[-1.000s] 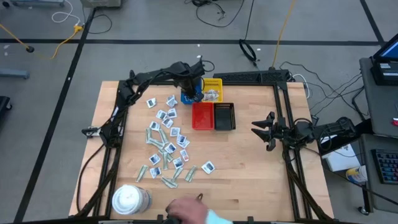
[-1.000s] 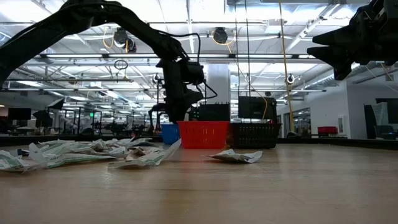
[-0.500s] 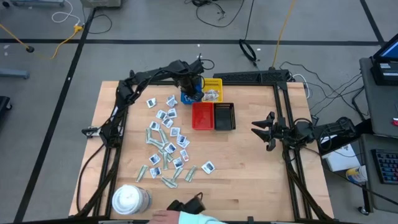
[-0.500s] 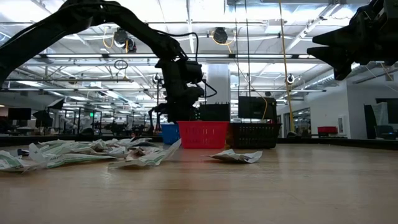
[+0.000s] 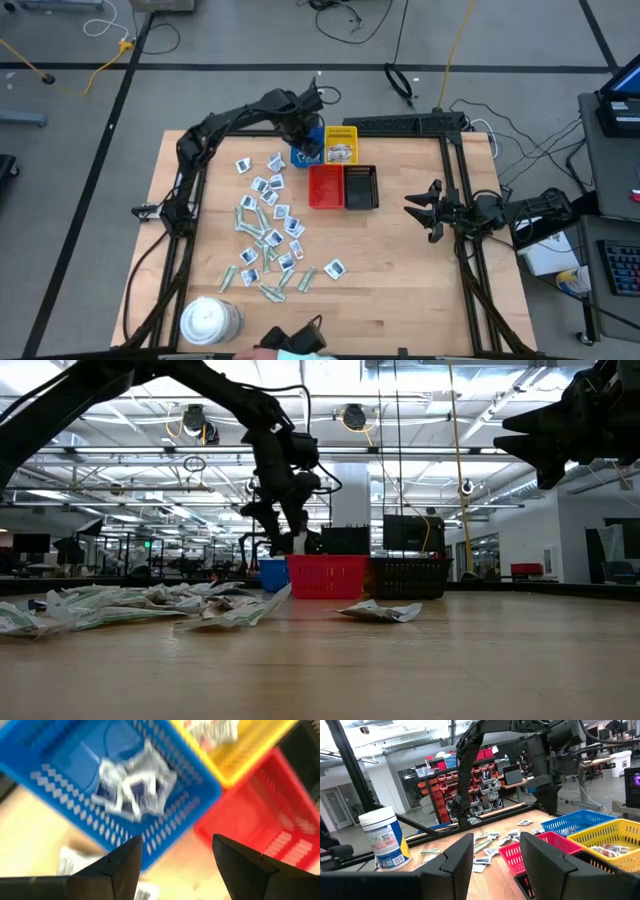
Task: Pick & Place First Aid Supplies
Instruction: Put the alcohol pad into the blue bin
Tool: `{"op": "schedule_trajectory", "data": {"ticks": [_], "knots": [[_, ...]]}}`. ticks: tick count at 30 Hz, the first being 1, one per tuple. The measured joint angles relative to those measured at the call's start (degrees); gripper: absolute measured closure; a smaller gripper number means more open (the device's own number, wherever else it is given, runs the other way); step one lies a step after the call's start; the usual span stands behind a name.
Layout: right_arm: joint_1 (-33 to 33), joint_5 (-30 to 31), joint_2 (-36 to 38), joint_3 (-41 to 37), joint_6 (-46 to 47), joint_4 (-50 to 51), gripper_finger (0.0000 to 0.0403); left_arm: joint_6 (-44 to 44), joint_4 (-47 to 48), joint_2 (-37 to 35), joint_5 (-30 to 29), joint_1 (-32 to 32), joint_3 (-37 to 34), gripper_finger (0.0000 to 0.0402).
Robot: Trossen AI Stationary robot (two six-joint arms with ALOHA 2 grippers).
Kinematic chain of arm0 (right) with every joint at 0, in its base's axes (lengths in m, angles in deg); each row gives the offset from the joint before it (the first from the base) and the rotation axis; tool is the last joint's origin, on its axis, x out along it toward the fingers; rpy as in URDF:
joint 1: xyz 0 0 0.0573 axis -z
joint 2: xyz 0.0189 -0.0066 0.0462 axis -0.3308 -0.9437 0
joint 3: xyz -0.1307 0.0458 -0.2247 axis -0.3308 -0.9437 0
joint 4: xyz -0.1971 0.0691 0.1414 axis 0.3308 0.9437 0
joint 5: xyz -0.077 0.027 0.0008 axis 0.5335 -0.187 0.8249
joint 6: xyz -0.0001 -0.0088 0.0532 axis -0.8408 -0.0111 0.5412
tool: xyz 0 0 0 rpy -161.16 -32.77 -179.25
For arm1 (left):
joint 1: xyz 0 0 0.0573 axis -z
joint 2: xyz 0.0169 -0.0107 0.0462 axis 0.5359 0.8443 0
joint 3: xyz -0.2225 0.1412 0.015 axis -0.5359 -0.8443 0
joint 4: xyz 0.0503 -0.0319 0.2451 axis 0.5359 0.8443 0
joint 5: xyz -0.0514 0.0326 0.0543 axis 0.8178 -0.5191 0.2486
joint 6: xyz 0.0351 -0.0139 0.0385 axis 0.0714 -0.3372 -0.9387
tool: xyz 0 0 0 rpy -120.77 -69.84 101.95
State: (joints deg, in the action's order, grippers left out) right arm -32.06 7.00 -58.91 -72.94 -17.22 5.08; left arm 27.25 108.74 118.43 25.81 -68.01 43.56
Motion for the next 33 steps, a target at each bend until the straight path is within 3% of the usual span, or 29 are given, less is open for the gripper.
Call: {"op": "schedule_trajectory", "data": {"ticks": [8, 14, 25, 33], "knots": [[0.00, -0.02, 0.02, 0.00, -0.01, 0.00, 0.0248, -3.25, 3.29, -0.83, -2.77, 1.18, -0.20, 0.0153], [-0.01, -0.02, 0.00, 0.00, 0.01, 0.00, 0.0248, -3.79, 6.50, -1.03, -4.20, 5.58, -0.65, 0.0153], [0.01, -0.04, 0.01, 0.00, 0.00, 0.00, 0.0248, 3.98, -2.76, -14.67, -6.09, 16.27, -21.29, 0.0153], [-0.01, -0.02, 0.00, 0.00, 0.01, 0.00, 0.0248, 11.30, -4.17, -20.06, -6.20, 24.24, -29.45, 0.0153]]}}
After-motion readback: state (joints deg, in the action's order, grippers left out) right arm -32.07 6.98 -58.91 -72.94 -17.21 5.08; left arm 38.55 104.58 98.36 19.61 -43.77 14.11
